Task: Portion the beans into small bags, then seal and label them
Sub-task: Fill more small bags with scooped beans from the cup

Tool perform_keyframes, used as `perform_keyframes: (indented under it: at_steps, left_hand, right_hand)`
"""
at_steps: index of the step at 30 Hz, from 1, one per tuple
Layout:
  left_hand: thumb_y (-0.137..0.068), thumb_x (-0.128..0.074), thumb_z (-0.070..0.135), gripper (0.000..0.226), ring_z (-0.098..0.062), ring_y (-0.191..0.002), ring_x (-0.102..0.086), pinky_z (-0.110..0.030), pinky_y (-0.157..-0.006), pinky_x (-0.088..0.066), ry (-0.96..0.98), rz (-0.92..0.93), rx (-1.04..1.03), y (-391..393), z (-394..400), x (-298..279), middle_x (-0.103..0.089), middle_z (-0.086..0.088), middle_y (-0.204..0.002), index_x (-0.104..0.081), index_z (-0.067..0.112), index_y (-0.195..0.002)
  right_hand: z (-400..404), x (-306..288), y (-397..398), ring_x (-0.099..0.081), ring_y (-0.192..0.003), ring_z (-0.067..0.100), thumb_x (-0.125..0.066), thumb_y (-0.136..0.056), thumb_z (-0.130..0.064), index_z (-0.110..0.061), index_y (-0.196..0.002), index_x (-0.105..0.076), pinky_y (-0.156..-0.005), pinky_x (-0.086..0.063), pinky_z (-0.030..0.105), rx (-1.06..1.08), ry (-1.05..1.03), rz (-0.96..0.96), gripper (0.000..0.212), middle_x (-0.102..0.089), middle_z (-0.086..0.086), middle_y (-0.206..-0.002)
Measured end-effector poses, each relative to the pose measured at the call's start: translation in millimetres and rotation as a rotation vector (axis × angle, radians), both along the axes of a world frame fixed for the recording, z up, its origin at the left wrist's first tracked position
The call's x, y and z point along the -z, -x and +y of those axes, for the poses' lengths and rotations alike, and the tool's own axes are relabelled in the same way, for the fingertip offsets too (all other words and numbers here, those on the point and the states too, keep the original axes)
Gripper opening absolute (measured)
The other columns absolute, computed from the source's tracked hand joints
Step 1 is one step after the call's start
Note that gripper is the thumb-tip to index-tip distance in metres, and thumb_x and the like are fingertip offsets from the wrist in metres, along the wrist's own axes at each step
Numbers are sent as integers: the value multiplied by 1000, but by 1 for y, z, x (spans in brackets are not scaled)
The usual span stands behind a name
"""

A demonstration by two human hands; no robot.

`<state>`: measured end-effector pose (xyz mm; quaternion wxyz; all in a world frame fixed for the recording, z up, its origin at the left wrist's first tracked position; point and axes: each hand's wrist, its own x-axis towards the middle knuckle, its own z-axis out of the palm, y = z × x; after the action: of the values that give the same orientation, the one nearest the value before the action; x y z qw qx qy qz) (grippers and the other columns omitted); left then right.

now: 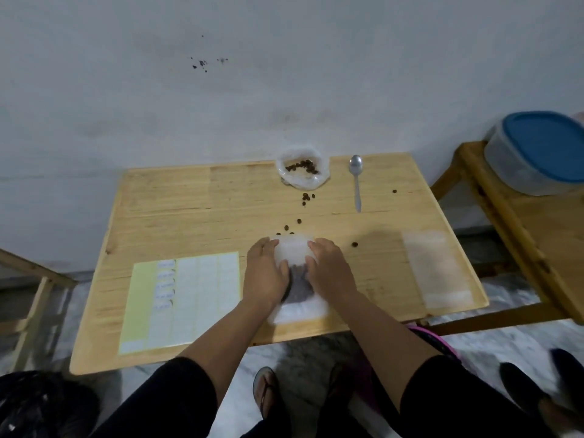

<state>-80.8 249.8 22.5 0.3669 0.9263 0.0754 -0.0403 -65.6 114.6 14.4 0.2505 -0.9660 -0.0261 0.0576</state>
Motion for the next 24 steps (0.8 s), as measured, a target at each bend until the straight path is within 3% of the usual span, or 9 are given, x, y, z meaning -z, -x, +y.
perform_keyframes:
  at_steps: [2,5,7,12,17,22,24]
  left_hand:
    - [-91,-50,14,51,-25,-132,-33,-27,-111,-22,-59,-56,55,-4,-10,-5,-39,-13,-143,-37,8,-140]
    - [-94,-47,16,55,-27,-133,-33,-30,-111,-22,-167,-125,154,-12,-32,-15,-37,-15,-144,-28,7,-145]
    - [-96,-44,17,54,-30,-137,-28,-35,-113,-19,-253,-159,218,-18,-51,-20,-35,-18,-146,-26,4,-145]
    - [-98,-37,19,52,-27,-144,-16,-40,-119,-11,-369,-210,308,-32,-109,-30,-27,-14,-152,-23,5,-146]
    - [-100,-31,20,51,-25,-145,-12,-38,-119,-8,-402,-234,385,-42,-160,-26,-24,-12,-153,-19,6,-147]
    - [-94,-35,15,49,-33,-139,-28,-44,-115,-23,-352,-233,432,-43,-202,-1,-41,-19,-143,-35,-1,-140]
    - [-95,-33,15,51,-31,-142,-21,-42,-117,-16,-370,-183,473,-41,-218,10,-33,-17,-148,-27,0,-144]
  right_hand:
    - [-7,-5,-1,-42,-129,30,-50,-91,-13,1,-131,-47,-111,-33,37,-61,60,-68,42,-49,19,-135]
    - [-23,-10,-5,-62,-103,38,-64,-74,-7,9,-109,-61,-94,-50,44,-102,85,-208,38,-65,24,-104]
    - [-36,-20,-8,-65,-96,35,-54,-75,-11,8,-104,-63,-92,-52,42,-126,130,-285,36,-68,21,-97]
    - [-85,-32,-15,-59,-110,36,-38,-85,-20,8,-114,-59,-95,-49,44,-119,236,-259,45,-64,24,-111]
    - [-152,-35,-15,-62,-108,35,-68,-74,-18,8,-112,-60,-88,-54,43,-41,288,-214,46,-65,22,-110]
    - [-207,-26,-4,-64,-106,32,-38,-84,-28,4,-110,-62,-86,-53,38,65,326,-193,48,-66,19,-109]
    - [-224,-17,1,-65,-104,30,-37,-83,-29,3,-109,-64,-85,-53,36,99,353,-187,50,-67,19,-108]
